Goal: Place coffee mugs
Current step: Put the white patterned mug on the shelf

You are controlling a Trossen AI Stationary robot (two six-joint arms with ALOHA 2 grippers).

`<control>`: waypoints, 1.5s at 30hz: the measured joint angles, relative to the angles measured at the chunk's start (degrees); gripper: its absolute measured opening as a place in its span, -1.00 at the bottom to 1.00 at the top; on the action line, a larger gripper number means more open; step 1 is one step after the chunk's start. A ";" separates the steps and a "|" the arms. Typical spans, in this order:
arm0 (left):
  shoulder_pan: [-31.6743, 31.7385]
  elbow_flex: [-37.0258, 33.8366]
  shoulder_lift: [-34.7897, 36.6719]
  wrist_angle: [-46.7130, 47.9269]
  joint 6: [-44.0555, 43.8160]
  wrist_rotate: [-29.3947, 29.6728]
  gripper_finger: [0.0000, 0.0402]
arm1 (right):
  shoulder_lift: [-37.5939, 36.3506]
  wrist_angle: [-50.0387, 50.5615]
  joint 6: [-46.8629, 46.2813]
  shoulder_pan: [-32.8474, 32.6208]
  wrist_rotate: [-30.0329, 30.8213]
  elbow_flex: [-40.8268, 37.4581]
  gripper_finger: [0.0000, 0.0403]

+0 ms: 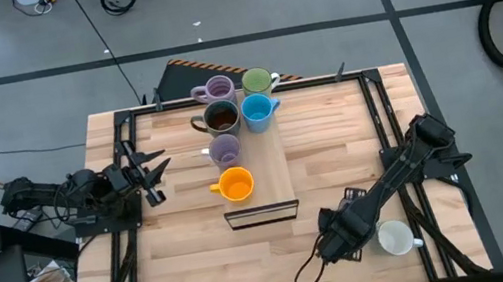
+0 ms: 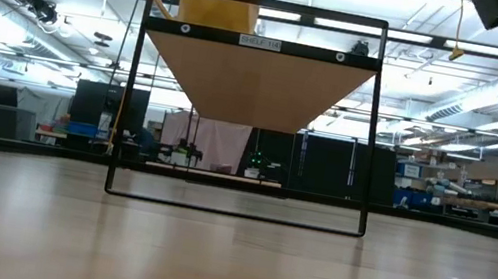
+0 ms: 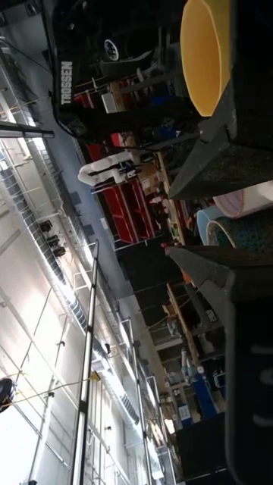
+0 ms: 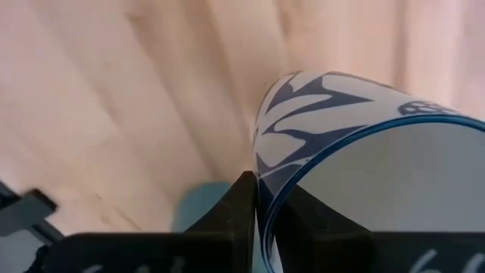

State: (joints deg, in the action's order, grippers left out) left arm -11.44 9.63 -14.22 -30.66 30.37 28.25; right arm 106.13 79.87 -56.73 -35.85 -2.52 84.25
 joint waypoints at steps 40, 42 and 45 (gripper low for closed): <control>-0.07 2.11 0.00 14.31 -25.47 2.46 -0.43 | -11.63 10.23 45.30 35.04 10.27 18.81 -0.81; -0.07 3.29 -0.02 18.25 -27.05 1.74 -0.43 | -9.56 10.21 46.91 35.01 10.36 22.30 -0.81; -0.05 4.30 -0.01 21.46 -28.70 1.63 -0.43 | -6.16 10.16 49.54 34.99 10.34 26.93 -0.81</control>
State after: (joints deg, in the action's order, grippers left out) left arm -11.49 13.93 -14.23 -9.20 1.67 29.88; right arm 99.97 90.03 -7.19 -0.86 7.81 111.17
